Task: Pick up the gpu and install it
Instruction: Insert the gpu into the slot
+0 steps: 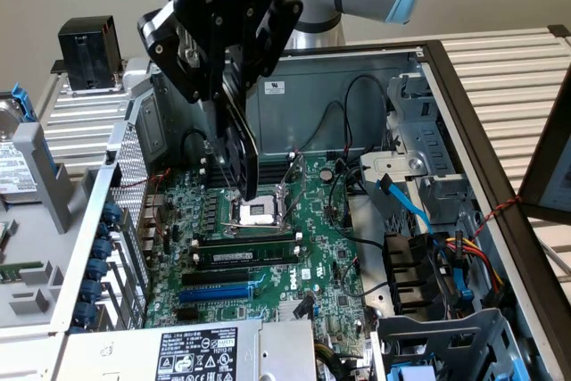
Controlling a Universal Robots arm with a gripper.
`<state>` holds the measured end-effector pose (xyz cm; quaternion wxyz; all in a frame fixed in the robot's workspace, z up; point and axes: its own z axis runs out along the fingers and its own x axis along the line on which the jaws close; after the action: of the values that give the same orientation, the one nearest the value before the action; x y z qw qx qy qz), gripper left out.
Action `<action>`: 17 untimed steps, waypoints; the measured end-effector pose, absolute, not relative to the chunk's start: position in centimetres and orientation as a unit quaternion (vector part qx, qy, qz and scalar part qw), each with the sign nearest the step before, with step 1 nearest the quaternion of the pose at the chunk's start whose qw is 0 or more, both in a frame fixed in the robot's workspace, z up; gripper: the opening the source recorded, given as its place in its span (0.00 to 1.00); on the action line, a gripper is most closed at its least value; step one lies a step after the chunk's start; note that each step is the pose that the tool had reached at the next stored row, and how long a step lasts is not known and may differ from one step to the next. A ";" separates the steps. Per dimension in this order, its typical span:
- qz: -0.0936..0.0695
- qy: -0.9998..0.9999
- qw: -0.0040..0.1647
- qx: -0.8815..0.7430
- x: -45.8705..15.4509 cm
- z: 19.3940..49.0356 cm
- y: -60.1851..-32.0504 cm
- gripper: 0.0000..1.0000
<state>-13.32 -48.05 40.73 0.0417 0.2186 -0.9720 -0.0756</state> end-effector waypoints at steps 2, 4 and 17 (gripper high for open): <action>-0.074 -0.968 0.041 0.237 -13.3 40.7 -48.0 0.27; -0.073 -0.963 0.041 0.254 -13.3 40.7 -48.0 0.27; -0.068 -0.931 0.048 0.355 -13.2 40.7 -48.0 0.27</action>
<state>-13.16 -48.05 40.67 0.0477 0.3550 -0.9312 -0.0682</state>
